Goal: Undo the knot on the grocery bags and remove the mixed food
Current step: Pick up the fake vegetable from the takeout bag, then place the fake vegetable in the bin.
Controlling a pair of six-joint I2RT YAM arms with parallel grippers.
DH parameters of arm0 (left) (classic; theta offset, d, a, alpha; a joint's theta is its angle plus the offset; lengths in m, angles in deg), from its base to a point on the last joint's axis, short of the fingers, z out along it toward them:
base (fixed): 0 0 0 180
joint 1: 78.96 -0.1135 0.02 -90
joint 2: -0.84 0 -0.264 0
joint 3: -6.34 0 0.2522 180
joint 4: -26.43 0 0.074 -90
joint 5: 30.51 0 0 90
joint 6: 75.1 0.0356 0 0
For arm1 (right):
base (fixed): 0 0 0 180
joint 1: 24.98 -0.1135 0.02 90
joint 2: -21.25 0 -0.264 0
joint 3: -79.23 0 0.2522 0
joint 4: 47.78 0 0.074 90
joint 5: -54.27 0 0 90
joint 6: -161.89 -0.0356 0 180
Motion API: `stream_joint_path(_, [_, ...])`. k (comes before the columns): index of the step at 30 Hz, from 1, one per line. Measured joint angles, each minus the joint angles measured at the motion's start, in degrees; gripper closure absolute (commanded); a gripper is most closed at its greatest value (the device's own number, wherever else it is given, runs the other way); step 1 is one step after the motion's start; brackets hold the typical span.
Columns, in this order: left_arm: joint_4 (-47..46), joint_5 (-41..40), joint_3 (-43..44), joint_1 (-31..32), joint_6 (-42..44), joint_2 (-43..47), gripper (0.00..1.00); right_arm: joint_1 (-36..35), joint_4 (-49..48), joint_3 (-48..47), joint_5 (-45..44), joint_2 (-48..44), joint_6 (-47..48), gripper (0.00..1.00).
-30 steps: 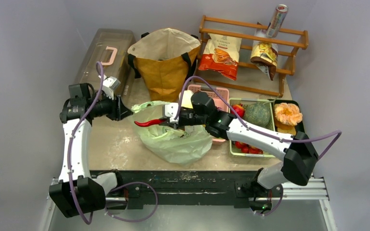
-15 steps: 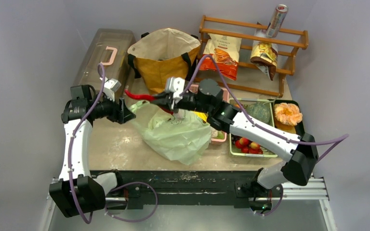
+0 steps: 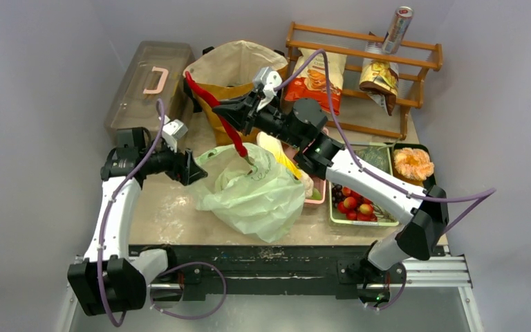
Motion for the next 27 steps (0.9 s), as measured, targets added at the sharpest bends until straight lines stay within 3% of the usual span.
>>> stream_joint_path(4, [1.7,5.8,-0.5,-0.4,4.2,6.8,0.14,0.1,0.4,0.5,-1.1,1.0,-0.3,1.00])
stream_joint_path(9, [21.7,12.5,9.2,-1.6,23.4,11.4,0.12,0.5,1.9,2.2,-2.4,0.7,-0.2,1.00])
stream_joint_path(12, [24.7,13.2,10.5,6.1,26.7,11.7,0.08,1.2,2.6,2.2,-2.8,0.7,-0.6,1.00])
stream_joint_path(17, [10.9,5.9,-1.2,22.0,17.7,13.0,0.03,2.8,3.0,0.9,-3.4,1.3,-0.9,1.00])
stream_joint_path(18, [7.9,3.7,-2.8,25.7,15.3,11.8,0.06,3.0,3.0,0.8,-3.4,1.4,-1.0,1.00])
stream_joint_path(19, [4.8,1.6,-4.0,29.1,12.8,10.3,0.17,3.1,3.0,0.7,-3.6,1.4,-1.0,1.00])
stream_joint_path(22, [-3.4,-4.6,-6.3,36.0,7.0,4.1,0.59,3.3,3.1,0.7,-3.7,1.4,-1.0,1.00])
stream_joint_path(24, [-5.2,-8.2,-6.4,37.3,5.1,1.0,0.81,3.4,3.6,0.6,-3.7,1.2,-1.5,1.00])
stream_joint_path(27, [-5.9,-12.3,-6.4,36.8,4.8,-1.4,0.89,3.4,5.4,-0.8,-3.8,0.6,-3.1,1.00])
